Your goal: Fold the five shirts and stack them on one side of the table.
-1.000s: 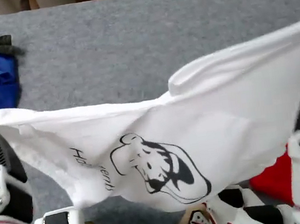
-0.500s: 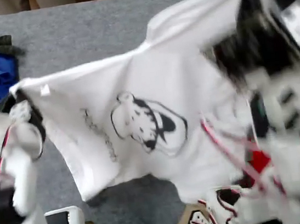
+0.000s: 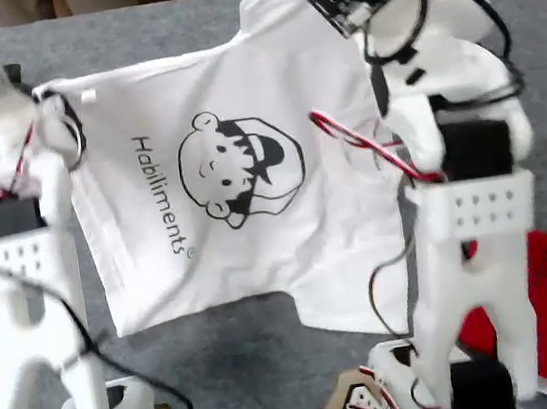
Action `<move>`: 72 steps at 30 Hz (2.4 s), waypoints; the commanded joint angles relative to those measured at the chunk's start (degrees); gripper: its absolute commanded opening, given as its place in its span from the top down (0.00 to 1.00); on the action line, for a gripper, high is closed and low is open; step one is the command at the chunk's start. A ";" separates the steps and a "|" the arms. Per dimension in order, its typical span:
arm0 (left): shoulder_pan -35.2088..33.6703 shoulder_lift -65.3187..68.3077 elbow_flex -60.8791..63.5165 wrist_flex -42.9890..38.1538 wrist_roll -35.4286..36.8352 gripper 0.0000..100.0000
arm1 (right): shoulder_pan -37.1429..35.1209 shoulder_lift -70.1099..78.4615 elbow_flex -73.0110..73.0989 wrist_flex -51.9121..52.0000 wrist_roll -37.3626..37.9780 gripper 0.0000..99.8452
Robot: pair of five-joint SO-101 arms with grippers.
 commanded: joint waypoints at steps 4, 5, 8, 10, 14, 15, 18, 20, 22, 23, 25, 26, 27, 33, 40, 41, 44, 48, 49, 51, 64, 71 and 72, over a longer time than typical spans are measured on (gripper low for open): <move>0.44 18.15 -20.22 -1.32 -0.35 0.98 | -0.92 11.38 -6.02 -4.31 0.00 1.00; 0.44 20.79 -22.86 -0.97 -0.35 0.98 | -0.84 13.49 -8.04 -4.22 0.00 1.00; 0.44 28.44 -32.35 4.04 -0.35 0.98 | -0.66 19.30 -13.76 -4.04 -0.09 1.00; 0.44 33.27 -39.38 8.18 -0.26 0.98 | -0.66 22.64 -17.89 -2.73 -0.88 1.00; 0.44 42.42 -53.71 15.47 -0.18 0.98 | -0.57 29.41 -27.03 0.44 -4.66 1.00; 0.44 44.44 -56.97 17.49 -0.18 0.98 | -0.57 30.81 -29.23 1.14 -5.54 1.00; 0.26 49.27 -66.20 23.21 -0.18 0.98 | -0.57 34.59 -35.30 4.40 -8.62 1.00; 0.09 51.56 -71.38 27.60 -0.35 0.98 | -0.57 36.00 -38.73 7.30 -9.93 1.00; 0.00 53.23 -76.04 32.18 -0.44 0.98 | -0.57 36.44 -41.27 10.46 -10.55 1.00; 0.09 53.93 -78.07 34.20 -0.44 0.98 | -0.57 36.44 -42.15 12.04 -10.55 1.00; 0.26 54.81 -81.85 37.89 -0.44 0.98 | -0.57 36.44 -43.82 15.91 -10.64 1.00; 0.35 54.99 -83.43 39.65 -0.35 0.98 | -0.57 36.44 -44.44 18.02 -11.08 1.00; 0.35 55.16 -84.75 41.49 -0.26 0.98 | -0.48 36.44 -45.41 20.40 -11.69 1.00; 0.35 55.16 -92.13 53.19 -0.18 0.98 | 0.92 36.44 -50.86 36.66 -19.60 1.00; 1.49 55.52 -97.67 63.03 -0.44 0.98 | 0.92 36.70 -59.38 54.33 -27.08 1.00; 1.67 55.52 -97.67 64.18 -0.44 0.98 | 0.92 36.44 -59.91 55.56 -28.04 1.00; 2.29 55.60 -96.09 65.41 -0.35 0.98 | 0.84 36.44 -61.76 60.84 -28.66 1.00; 2.55 55.08 -88.44 65.41 -2.29 0.98 | 0.22 36.26 -62.20 64.26 -27.43 1.00; 2.55 55.08 -86.33 65.41 -2.99 0.98 | -0.04 36.00 -62.02 64.26 -26.55 1.00; 2.11 54.99 -82.11 65.41 -2.81 0.98 | -1.01 34.59 -60.09 64.35 -25.58 1.00; 3.78 27.56 -45.98 62.77 -3.16 0.98 | -3.12 6.02 -15.25 56.53 -28.66 1.00; 3.08 14.11 -18.73 52.84 -3.34 0.98 | -3.12 -10.24 8.48 50.73 -28.22 1.00; 3.08 12.44 -15.12 50.81 -3.34 0.98 | -3.12 -12.79 11.47 50.29 -28.22 1.00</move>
